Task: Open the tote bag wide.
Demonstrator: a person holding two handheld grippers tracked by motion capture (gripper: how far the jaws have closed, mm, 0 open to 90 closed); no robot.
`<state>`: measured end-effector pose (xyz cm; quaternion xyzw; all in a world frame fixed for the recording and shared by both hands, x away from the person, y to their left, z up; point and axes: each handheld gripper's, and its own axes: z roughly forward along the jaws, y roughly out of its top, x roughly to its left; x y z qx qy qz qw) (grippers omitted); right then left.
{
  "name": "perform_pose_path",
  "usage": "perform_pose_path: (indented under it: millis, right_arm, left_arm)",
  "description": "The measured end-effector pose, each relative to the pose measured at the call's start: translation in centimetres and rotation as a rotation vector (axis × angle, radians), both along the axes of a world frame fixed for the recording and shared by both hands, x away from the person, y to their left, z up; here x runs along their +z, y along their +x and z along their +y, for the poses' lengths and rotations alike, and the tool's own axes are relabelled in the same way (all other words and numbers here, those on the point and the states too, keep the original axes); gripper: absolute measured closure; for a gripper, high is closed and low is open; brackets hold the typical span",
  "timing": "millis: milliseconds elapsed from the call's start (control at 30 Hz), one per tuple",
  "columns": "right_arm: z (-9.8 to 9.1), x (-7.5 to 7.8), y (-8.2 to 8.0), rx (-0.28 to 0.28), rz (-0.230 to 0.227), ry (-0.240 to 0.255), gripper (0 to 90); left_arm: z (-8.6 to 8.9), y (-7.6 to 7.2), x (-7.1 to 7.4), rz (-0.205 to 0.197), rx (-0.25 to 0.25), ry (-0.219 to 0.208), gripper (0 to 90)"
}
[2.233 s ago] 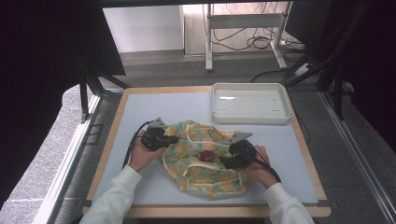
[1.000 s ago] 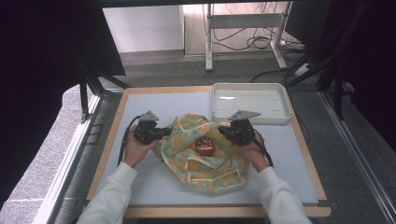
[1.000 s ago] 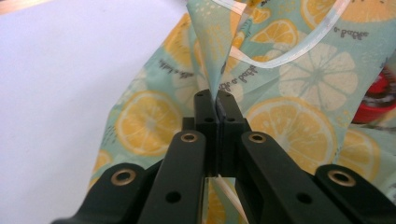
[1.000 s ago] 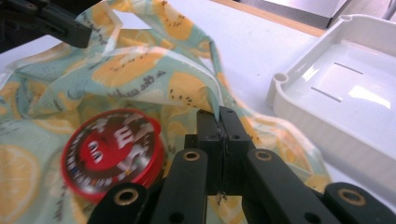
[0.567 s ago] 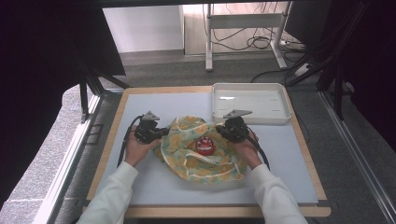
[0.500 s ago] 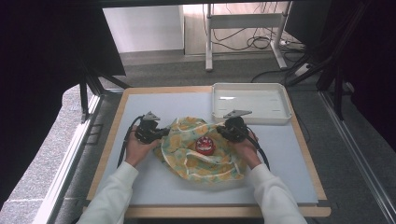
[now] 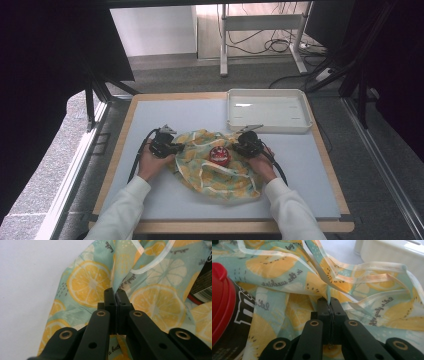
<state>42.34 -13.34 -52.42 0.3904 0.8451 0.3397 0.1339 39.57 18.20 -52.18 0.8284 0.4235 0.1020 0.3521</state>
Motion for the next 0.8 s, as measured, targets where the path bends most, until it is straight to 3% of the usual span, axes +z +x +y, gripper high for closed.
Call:
perform_pose_path:
  millis: [200, 500, 633, 733, 800]
  right_arm:
    - [-0.2, 0.0, -0.2, 0.006, -0.006, -0.003, 82.9]
    - [-0.5, 0.3, -0.3, 0.003, -0.019, 0.009, 72.8]
    - [-0.5, 0.9, -0.6, 0.002, -0.063, 0.016, 55.4]
    - [-0.7, 1.7, -1.0, -0.008, -0.095, 0.036, 47.1]
    - [-1.0, 2.2, -1.3, -0.017, -0.112, 0.054, 43.6]
  left_arm:
    - [-0.3, -0.1, -0.2, 0.003, -0.012, -0.001, 88.1]
    - [0.1, -0.4, 0.6, -0.044, 0.001, -0.036, 72.6]
    - [0.4, -0.5, 1.0, -0.074, 0.036, -0.025, 50.9]
    - [0.9, -0.9, 1.9, -0.101, 0.066, -0.065, 38.1]
    - [1.2, -1.2, 2.5, -0.114, 0.071, -0.096, 34.5]
